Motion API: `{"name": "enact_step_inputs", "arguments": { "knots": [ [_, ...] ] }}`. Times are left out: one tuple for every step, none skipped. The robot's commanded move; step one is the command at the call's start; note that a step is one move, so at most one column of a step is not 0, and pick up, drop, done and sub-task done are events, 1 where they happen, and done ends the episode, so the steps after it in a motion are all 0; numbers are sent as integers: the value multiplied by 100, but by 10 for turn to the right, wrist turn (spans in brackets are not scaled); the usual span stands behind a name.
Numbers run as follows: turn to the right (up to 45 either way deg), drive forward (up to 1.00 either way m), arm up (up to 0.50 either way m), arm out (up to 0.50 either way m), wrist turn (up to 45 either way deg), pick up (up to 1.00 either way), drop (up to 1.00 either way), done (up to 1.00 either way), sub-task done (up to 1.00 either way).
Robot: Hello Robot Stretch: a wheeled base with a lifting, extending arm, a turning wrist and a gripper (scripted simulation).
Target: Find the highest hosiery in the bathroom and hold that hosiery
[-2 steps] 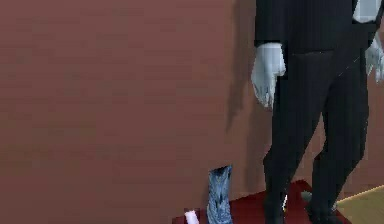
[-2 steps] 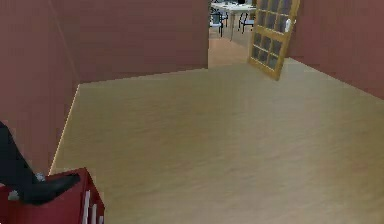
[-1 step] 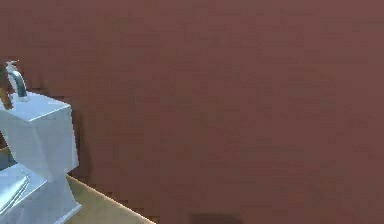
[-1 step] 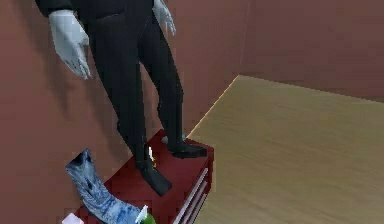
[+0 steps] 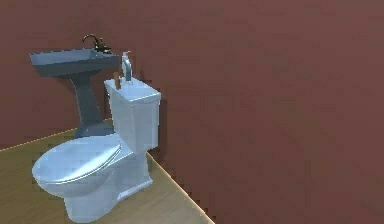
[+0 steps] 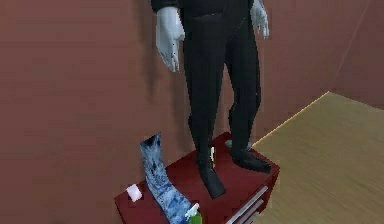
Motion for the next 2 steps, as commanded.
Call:
{"name": "enact_step_inputs", "arguments": {
  "knots": [
    [0, 0, 50, 0, 0, 0, 0, 0, 0],
    [0, 0, 6, 0, 0, 0, 0, 0, 0]
  ]
}}
